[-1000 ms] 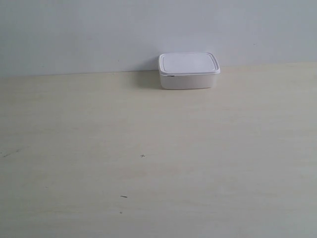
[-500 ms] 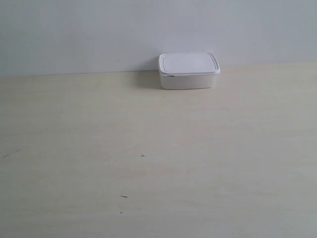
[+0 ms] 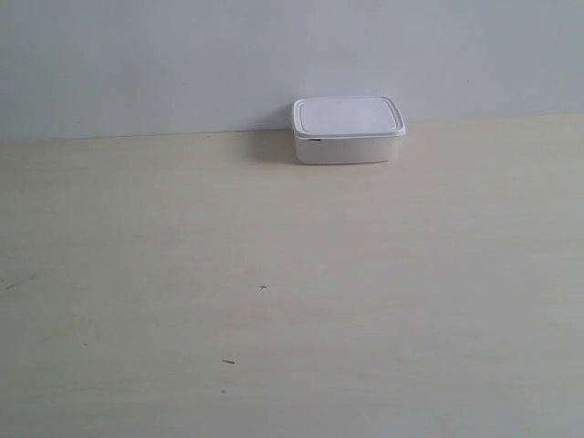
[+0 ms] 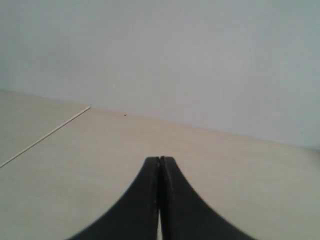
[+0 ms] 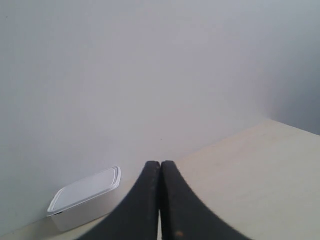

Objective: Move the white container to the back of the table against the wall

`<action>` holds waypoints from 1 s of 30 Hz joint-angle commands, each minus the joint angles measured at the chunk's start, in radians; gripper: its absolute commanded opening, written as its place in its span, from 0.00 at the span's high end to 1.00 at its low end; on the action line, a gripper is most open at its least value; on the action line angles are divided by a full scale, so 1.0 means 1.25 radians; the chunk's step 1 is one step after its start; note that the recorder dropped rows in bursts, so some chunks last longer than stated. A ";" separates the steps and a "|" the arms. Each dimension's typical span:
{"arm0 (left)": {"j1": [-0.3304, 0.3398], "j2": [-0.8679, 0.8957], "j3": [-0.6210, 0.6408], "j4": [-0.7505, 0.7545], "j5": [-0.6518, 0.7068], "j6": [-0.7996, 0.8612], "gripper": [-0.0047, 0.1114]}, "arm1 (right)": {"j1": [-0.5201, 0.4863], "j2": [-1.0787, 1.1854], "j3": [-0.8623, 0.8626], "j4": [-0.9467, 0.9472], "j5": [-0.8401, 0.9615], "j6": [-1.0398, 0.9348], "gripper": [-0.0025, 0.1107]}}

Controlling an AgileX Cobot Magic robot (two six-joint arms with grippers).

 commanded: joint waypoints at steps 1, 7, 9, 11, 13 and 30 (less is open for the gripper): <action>-0.003 -0.005 0.003 -0.012 0.100 0.049 0.96 | -0.005 -0.005 0.004 -0.004 0.000 -0.002 0.98; -0.003 -0.005 0.003 -0.012 0.185 0.090 0.96 | -0.005 -0.005 0.004 -0.004 0.000 -0.002 0.98; -0.003 -0.005 0.003 -0.012 0.185 0.090 0.96 | -0.005 -0.005 0.004 -0.004 0.000 -0.002 0.98; -0.003 -0.005 0.003 -0.012 0.185 0.090 0.96 | -0.005 -0.005 0.004 -0.004 0.000 -0.002 0.98; -0.003 -0.005 0.003 -0.012 0.185 0.090 0.96 | -0.005 -0.005 0.004 -0.004 0.000 -0.002 0.98; -0.003 -0.005 0.003 -0.010 0.185 0.090 0.96 | -0.005 -0.005 0.004 -0.004 0.000 -0.002 0.98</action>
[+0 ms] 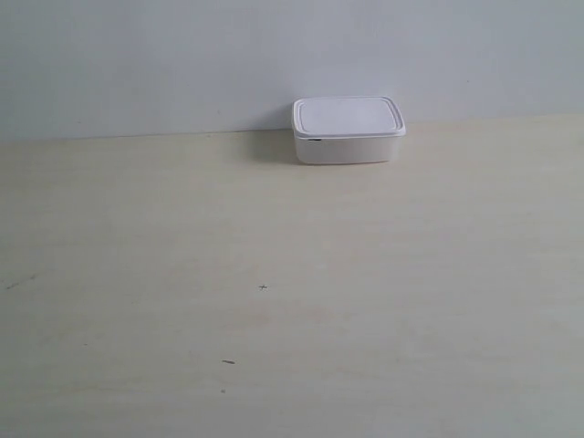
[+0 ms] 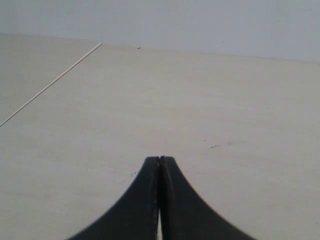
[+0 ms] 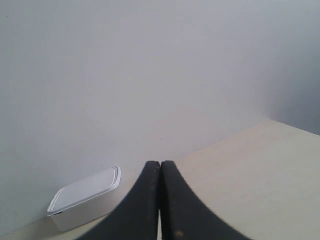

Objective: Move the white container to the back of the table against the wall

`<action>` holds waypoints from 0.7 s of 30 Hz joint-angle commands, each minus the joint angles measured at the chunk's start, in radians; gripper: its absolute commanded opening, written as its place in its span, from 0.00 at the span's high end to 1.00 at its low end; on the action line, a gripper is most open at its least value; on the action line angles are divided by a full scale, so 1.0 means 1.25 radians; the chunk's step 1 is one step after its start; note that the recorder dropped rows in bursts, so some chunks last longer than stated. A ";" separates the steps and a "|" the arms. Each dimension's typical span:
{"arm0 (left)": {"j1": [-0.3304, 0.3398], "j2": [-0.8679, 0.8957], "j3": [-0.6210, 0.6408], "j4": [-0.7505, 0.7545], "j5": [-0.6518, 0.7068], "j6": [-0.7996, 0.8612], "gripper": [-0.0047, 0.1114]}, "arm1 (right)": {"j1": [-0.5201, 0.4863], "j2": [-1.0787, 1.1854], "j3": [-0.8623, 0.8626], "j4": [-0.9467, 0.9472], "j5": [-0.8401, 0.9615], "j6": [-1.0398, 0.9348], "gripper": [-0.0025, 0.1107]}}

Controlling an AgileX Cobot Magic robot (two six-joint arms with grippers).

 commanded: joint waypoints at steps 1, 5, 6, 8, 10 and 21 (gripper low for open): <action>-0.003 -0.005 0.003 -0.006 -0.003 0.000 0.96 | -0.005 -0.005 0.004 -0.004 0.000 -0.002 0.98; -0.003 -0.005 0.003 -0.006 -0.003 0.000 0.96 | -0.005 -0.005 0.004 -0.004 0.000 -0.002 0.98; -0.003 -0.005 0.003 -0.006 -0.003 0.000 0.96 | -0.005 -0.005 0.004 -0.004 0.000 -0.002 0.98; -0.003 -0.005 0.003 -0.006 -0.003 0.000 0.96 | -0.005 -0.005 0.004 -0.004 0.000 -0.002 0.98; -0.003 -0.005 0.003 -0.006 -0.003 0.000 0.96 | -0.005 -0.005 0.004 -0.004 0.000 -0.002 0.98; -0.003 -0.005 0.003 -0.005 -0.003 -0.002 0.96 | -0.005 -0.005 0.004 -0.004 0.054 -0.044 0.98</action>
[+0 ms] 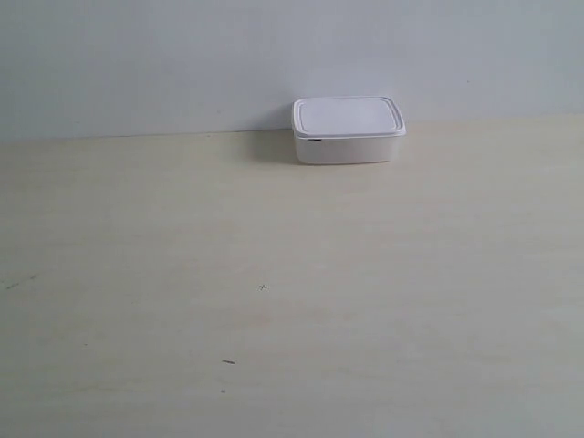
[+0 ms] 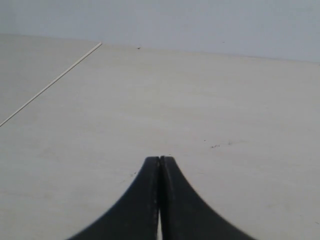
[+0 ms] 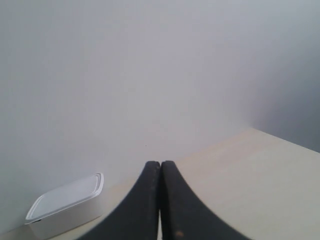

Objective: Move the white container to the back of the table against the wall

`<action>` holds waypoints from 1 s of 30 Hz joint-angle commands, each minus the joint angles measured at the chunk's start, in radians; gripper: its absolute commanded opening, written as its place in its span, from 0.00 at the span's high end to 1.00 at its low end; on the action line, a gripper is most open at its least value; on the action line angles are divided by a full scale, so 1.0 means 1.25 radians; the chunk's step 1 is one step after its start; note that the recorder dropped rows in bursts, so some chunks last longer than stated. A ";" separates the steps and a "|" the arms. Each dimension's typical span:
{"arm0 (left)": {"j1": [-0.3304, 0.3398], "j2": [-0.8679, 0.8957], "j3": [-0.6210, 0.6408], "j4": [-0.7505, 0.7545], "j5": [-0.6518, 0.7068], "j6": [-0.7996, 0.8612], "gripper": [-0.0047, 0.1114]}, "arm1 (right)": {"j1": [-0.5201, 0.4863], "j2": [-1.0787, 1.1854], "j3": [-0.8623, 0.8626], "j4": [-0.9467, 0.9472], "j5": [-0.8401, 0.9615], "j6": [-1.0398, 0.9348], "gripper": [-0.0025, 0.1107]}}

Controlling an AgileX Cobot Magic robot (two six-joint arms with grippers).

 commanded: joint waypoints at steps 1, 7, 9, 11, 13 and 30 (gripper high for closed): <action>-0.003 -0.005 0.003 -0.005 -0.003 -0.002 0.96 | -0.005 -0.005 0.004 -0.004 0.015 -0.012 0.98; -0.003 -0.005 0.003 -0.005 -0.003 -0.002 0.96 | -0.005 -0.005 0.004 -0.004 0.015 -0.012 0.98; -0.003 -0.005 0.003 -0.005 -0.003 -0.002 0.96 | -0.005 -0.005 0.004 -0.004 0.013 -0.012 0.98; -0.003 -0.005 0.003 -0.005 -0.003 -0.002 0.96 | -0.005 -0.005 0.004 -0.004 0.009 -0.012 0.98; -0.003 -0.005 0.003 -0.005 -0.003 -0.002 0.96 | -0.005 -0.005 0.004 -0.004 0.003 -0.039 0.98; -0.003 -0.005 0.003 -0.005 -0.003 -0.002 0.96 | -0.004 -0.005 0.004 1.216 0.002 -1.508 0.98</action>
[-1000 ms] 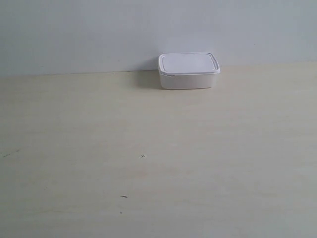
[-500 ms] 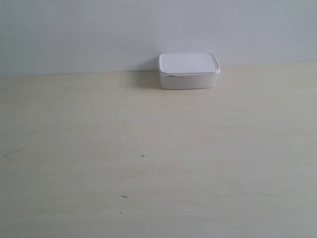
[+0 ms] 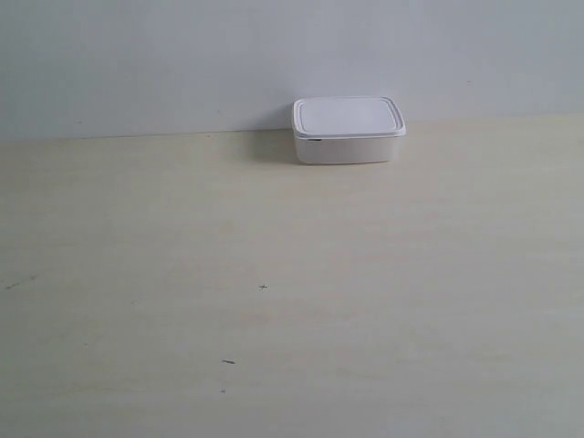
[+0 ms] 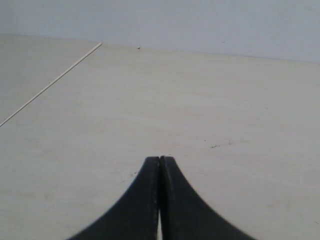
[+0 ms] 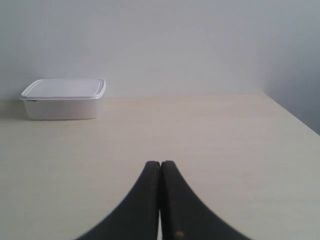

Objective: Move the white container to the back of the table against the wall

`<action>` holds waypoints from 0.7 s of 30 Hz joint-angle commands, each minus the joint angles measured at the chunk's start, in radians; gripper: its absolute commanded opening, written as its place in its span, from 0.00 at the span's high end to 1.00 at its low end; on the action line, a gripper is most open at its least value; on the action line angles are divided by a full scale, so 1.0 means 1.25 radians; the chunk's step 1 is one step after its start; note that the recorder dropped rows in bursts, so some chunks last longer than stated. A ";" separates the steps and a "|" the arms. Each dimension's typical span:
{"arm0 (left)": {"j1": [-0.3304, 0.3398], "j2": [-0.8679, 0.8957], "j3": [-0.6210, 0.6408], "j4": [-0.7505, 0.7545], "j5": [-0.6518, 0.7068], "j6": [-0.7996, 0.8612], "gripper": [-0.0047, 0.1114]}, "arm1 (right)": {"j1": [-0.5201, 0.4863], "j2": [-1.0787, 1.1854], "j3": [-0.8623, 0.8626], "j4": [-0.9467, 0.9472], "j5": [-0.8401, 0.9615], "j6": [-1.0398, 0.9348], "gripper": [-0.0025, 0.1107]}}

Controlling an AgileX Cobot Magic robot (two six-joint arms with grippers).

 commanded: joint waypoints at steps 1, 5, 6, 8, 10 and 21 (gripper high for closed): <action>-0.003 -0.005 0.003 -0.005 -0.003 -0.002 0.96 | -0.004 -0.005 0.004 0.144 0.001 -0.177 0.98; -0.003 -0.005 0.003 -0.005 -0.003 -0.002 0.96 | -0.004 -0.005 0.004 0.178 0.017 -0.187 0.98; -0.003 -0.005 0.003 -0.005 -0.003 -0.002 0.96 | -0.004 -0.005 0.004 0.189 0.030 -0.187 0.98; -0.003 -0.005 0.003 -0.005 -0.003 -0.002 0.96 | -0.004 -0.005 0.004 0.194 0.034 -0.187 0.98; -0.003 -0.005 0.003 -0.005 -0.003 -0.002 0.96 | -0.004 -0.005 0.004 0.194 0.034 -0.187 0.98; -0.003 -0.005 0.003 -0.005 -0.003 -0.002 0.96 | -0.004 -0.005 0.004 0.194 0.037 -0.202 0.98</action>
